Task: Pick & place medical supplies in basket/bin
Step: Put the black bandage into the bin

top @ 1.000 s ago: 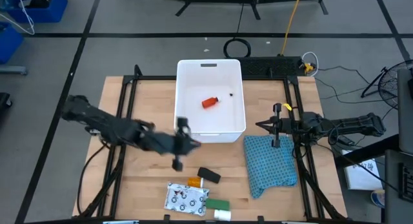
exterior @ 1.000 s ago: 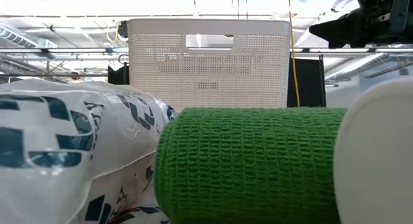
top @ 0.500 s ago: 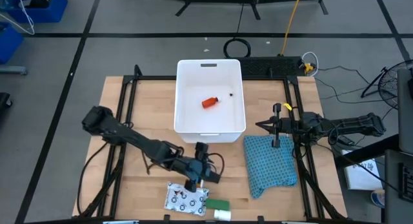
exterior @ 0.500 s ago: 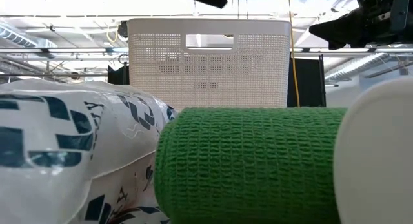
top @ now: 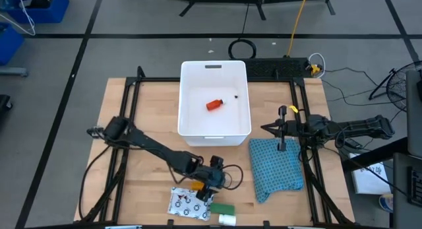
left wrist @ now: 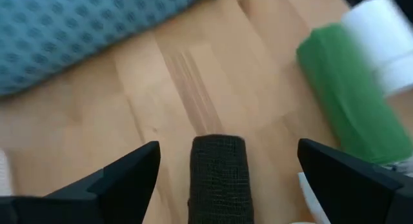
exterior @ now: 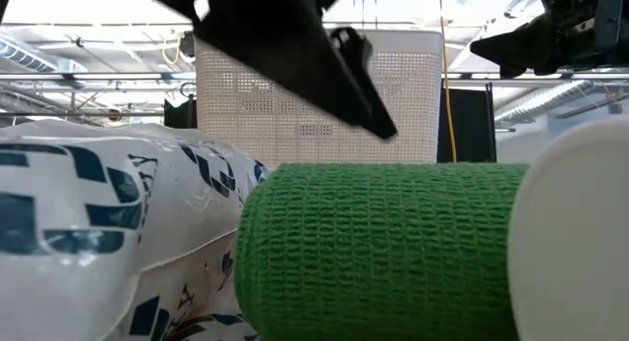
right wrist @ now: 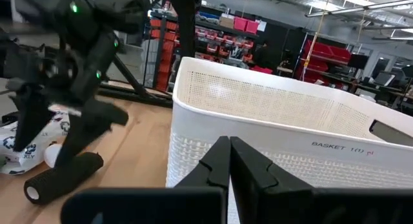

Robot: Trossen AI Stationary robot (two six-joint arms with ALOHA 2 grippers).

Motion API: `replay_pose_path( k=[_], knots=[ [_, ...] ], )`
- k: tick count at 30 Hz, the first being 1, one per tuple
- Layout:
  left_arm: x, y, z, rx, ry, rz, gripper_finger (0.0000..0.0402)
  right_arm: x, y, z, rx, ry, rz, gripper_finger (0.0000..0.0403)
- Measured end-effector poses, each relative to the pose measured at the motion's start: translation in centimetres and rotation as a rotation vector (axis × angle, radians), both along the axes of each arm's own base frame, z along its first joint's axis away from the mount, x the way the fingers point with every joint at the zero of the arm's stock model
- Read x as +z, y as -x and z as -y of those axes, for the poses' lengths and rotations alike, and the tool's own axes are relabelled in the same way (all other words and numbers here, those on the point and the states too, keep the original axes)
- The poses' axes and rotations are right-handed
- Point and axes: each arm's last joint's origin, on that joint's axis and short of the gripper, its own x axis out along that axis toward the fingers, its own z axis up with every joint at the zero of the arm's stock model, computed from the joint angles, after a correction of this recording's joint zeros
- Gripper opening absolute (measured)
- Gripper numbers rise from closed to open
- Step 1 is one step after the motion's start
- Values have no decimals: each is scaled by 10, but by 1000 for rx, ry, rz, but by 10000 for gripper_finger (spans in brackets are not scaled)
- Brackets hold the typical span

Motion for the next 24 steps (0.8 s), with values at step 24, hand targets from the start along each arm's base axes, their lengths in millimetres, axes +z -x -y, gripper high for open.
replay_pose_path(
  k=[24],
  knots=[
    [-49, -18, -30, -4, 199, -194, 244, -4, -2, 0, -3, -17, -35, 0]
  ],
)
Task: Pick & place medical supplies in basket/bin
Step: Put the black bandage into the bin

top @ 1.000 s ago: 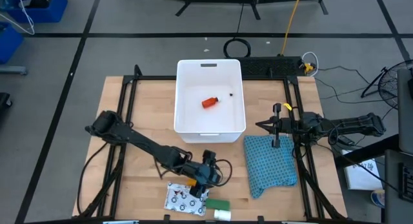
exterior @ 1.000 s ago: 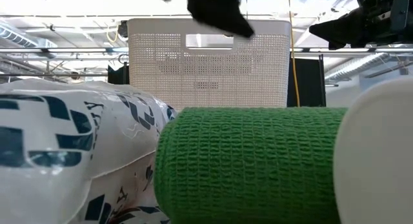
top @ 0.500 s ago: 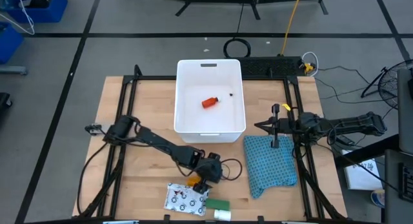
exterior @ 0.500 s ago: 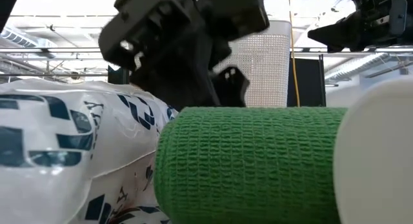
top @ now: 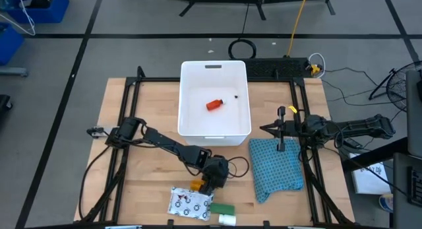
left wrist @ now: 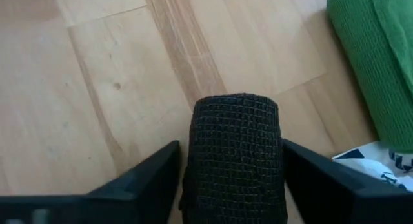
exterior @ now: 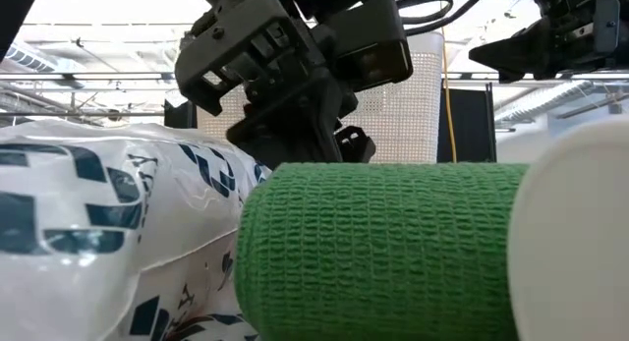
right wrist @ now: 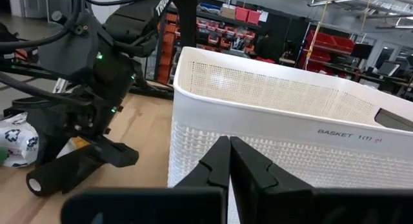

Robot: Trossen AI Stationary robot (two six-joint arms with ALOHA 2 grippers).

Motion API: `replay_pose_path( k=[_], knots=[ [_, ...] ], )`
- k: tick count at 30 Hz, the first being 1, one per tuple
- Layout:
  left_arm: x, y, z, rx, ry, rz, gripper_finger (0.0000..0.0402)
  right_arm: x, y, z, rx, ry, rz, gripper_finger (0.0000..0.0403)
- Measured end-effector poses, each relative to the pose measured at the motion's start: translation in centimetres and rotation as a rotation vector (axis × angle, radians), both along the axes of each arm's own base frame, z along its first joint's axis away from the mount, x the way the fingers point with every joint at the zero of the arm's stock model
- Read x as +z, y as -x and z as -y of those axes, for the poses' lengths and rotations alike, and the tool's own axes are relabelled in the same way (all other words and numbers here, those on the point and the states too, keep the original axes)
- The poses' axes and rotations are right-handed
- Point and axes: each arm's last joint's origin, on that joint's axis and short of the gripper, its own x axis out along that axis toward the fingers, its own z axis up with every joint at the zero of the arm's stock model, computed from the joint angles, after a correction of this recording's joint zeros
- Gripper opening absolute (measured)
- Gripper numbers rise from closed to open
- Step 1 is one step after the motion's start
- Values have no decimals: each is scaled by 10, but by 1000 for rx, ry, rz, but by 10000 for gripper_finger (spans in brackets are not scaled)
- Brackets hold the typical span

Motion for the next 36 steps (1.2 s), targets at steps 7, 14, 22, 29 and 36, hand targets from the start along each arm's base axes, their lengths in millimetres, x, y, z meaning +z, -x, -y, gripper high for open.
replay_pose_path(
  k=[7, 14, 22, 29, 36],
  knots=[
    [21, 4, -2, -48, -31, 49, 111, 0, 0, 0, -1, 28, -3, 0],
    [98, 30, -10, -46, -101, 177, 92, 0, 0, 2, -73, 44, -4, 0],
    [221, 113, -27, 47, -257, 448, 111, 1, 0, 2, -75, 68, 2, 0],
    [274, 207, -60, 293, -385, 671, 112, 2, 0, -1, 31, 71, 17, 0],
    [231, 273, -96, 567, -373, 865, 112, 6, 0, -1, 32, 70, 56, 0]
  ],
)
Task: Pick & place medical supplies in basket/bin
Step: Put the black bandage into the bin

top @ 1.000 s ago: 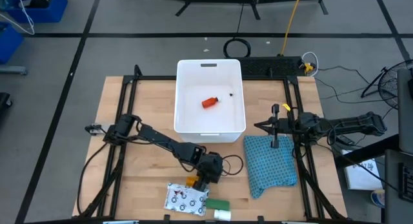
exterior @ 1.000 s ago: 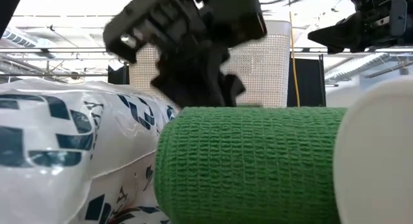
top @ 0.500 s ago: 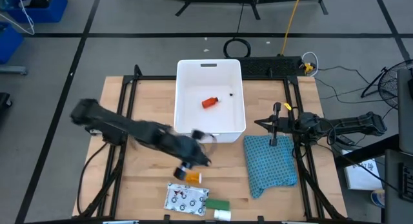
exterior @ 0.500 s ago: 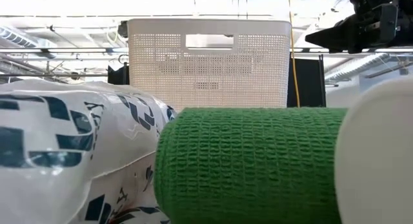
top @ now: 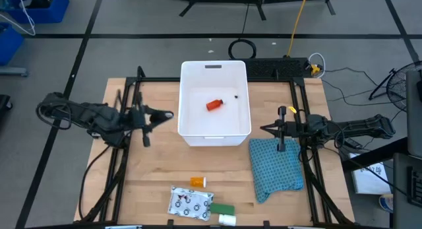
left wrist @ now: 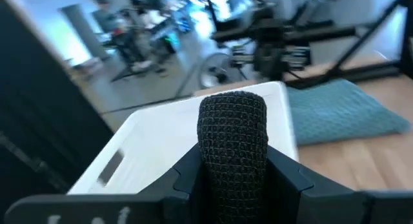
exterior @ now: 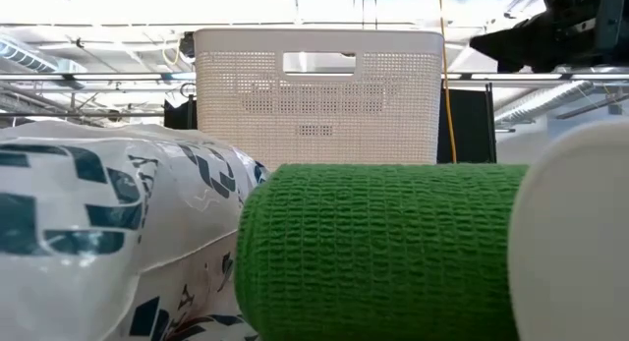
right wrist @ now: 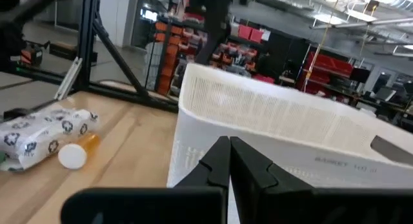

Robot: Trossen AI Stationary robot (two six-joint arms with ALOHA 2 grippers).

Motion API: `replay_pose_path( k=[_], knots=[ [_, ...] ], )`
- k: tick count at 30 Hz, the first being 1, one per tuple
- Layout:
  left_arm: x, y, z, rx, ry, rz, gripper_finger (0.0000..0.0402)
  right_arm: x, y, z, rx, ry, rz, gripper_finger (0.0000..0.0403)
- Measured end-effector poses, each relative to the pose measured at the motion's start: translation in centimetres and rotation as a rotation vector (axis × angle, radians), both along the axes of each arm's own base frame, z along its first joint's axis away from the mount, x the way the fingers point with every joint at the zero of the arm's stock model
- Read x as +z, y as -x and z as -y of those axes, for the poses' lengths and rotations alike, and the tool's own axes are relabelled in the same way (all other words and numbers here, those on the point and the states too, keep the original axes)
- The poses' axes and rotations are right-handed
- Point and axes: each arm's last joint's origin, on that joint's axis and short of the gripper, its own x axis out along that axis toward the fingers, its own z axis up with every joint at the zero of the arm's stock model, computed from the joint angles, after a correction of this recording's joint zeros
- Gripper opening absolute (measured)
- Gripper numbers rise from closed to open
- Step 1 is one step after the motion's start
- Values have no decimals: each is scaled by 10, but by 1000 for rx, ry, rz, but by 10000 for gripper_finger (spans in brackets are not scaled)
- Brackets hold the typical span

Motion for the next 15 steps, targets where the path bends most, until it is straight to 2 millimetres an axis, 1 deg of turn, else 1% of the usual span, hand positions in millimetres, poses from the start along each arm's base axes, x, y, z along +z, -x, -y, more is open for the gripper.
replay_pose_path(
  k=[2, 4, 6, 8, 11, 15],
  knots=[
    [-22, 11, -7, 31, 31, 39, 112, 1, 0, -1, 20, 1, 10, 0],
    [-46, 18, -11, 6, 50, 62, 113, 0, -1, -1, 36, 1, 5, 0],
    [-68, 21, -13, -57, 63, 109, 113, 0, -1, -1, 50, -2, -1, 0],
    [-85, 22, -15, -66, 73, 180, 113, -1, -2, -2, 50, -4, -7, 0],
    [-103, 25, -21, -22, 87, 268, 113, -2, -3, -2, 50, -3, -19, 0],
    [-122, 26, -28, 3, 111, 293, 113, -3, -4, -2, 53, -3, -33, 0]
  ],
)
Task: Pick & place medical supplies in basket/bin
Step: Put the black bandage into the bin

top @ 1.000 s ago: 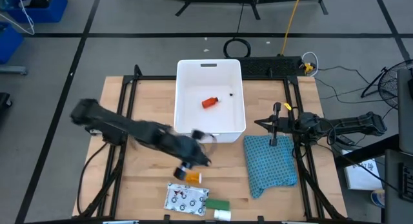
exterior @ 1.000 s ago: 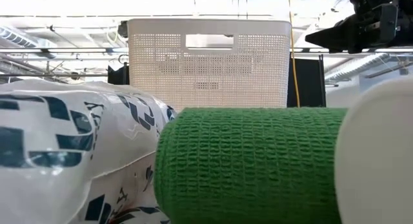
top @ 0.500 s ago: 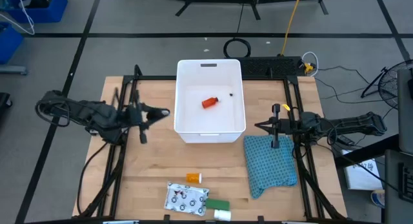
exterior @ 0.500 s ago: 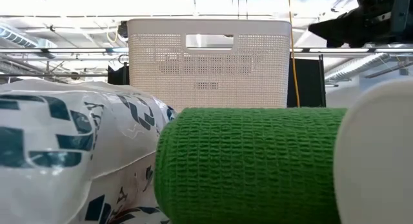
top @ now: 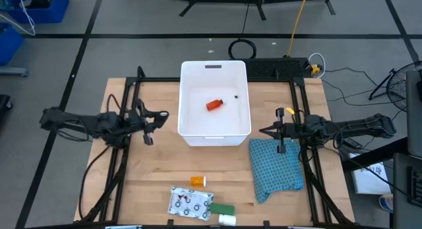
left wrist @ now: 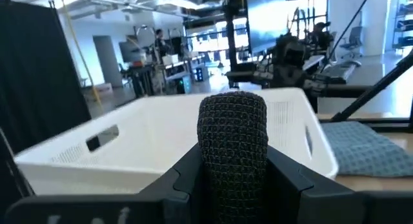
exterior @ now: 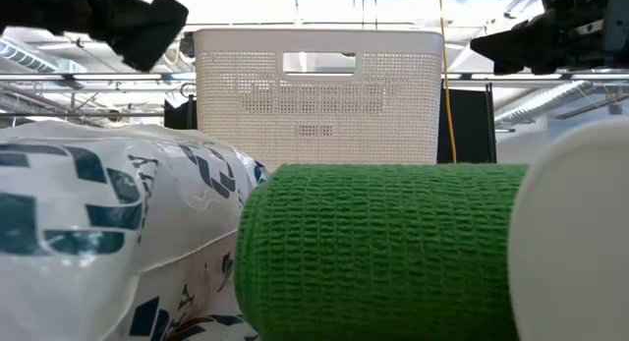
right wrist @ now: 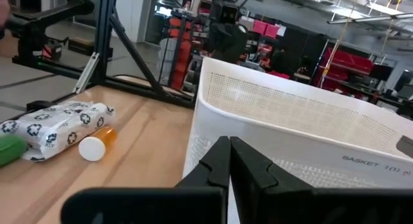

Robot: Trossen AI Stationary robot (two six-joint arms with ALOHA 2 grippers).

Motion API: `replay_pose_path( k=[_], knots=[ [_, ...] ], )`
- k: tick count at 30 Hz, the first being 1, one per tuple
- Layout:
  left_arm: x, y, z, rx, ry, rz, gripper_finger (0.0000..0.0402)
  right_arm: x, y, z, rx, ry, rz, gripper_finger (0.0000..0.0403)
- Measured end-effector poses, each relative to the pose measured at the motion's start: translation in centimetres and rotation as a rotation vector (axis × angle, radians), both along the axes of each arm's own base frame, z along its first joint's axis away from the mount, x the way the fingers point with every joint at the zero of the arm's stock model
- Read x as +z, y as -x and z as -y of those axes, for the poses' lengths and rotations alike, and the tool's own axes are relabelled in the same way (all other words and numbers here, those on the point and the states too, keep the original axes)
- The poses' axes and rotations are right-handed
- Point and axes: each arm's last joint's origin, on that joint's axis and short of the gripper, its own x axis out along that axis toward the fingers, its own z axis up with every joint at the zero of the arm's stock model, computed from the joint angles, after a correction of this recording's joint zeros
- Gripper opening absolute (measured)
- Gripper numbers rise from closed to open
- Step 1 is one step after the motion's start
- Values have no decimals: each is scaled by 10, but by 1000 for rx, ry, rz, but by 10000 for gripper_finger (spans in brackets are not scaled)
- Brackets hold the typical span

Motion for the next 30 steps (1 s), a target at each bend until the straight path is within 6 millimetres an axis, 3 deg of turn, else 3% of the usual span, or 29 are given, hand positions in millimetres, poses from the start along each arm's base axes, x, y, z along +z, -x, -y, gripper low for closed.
replay_pose_path(
  k=[5, 10, 15, 19, 22, 24, 30],
  knots=[
    [8, -1, -10, 71, 96, 17, 112, 0, -1, 0, 0, 6, 1, 0],
    [62, -15, -18, 90, 136, -28, 92, 0, -3, -1, 26, 20, 5, 0],
    [116, -63, -29, 141, 66, -230, 84, 1, -5, -1, 26, 25, 22, 0],
    [140, -121, -50, 141, 44, -411, 81, 1, -6, -1, 24, 29, 20, 0],
    [147, -160, -71, 113, 56, -526, 81, 1, -6, -1, 24, 33, 21, 0],
    [141, -185, -88, 104, 80, -615, 80, 1, -6, -1, 23, 36, 20, 0],
    [86, -247, -134, 21, 204, -828, 80, 0, -6, -1, 22, 44, 12, 0]
  ],
)
